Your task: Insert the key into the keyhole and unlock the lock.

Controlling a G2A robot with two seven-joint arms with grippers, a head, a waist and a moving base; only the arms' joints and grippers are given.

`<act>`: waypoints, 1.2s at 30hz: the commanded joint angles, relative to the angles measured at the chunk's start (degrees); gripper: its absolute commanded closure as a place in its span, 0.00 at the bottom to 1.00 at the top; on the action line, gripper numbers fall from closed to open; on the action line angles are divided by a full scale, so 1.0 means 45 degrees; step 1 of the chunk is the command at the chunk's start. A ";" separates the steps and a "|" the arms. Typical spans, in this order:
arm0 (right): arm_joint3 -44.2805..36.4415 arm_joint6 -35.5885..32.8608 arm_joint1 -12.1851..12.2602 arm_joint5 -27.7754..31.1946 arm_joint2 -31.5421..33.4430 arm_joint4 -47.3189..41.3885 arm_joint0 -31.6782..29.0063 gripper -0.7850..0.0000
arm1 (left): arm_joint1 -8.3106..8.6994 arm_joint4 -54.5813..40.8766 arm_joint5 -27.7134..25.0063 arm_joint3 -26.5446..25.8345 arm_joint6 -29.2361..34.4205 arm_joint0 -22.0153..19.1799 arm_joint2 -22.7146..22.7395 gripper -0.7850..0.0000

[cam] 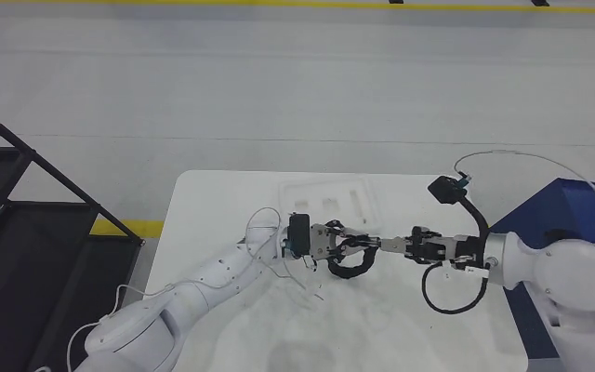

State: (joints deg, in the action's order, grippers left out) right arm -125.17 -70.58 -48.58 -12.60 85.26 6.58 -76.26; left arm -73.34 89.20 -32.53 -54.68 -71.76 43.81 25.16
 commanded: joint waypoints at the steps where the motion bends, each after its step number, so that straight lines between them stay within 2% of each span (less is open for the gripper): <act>1: 0.0100 -0.0131 0.0044 0.1255 -0.0046 0.0462 0.0059 0.00 | 0.0160 -0.0287 -0.0537 -0.0240 0.0537 -0.0100 -0.0019 1.00; 5: 0.0187 0.0025 0.0089 0.2935 -0.0189 0.0988 -0.0039 0.00 | 0.0608 -0.0778 -0.1602 -0.0916 0.1603 -0.0347 0.0169 1.00; 12: 0.0320 0.0855 0.0119 0.4807 -0.0107 0.0955 -0.0589 0.00 | 0.1463 -0.1660 -0.3773 -0.2138 0.3775 -0.0430 0.0906 1.00; 17: 0.0443 0.0952 0.0125 0.4968 -0.0046 0.0891 -0.0674 0.00 | 0.1844 -0.1747 -0.4993 -0.2676 0.5036 -0.0392 0.1458 1.00; 25: 0.0443 0.0952 0.0125 0.4968 -0.0046 0.0891 -0.0674 0.00 | 0.2121 -0.2143 -0.5515 -0.3644 0.7246 -0.0113 0.2223 1.00; 31: -0.0465 0.2026 0.0169 0.7117 -0.0235 0.3286 -0.0956 0.00 | 0.2130 -0.3181 -0.5248 -0.4117 0.8816 0.0204 0.2644 1.00; 36: -0.0776 0.2537 0.0196 0.8075 -0.0410 0.4499 -0.1247 0.00 | 0.2023 -0.3937 -0.5004 -0.4215 0.9635 0.0373 0.2763 1.00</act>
State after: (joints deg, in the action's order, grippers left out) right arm -128.54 -59.38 -47.71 23.42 83.54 26.07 -81.79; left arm -64.15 72.03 -55.11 -73.62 -28.76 45.39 37.55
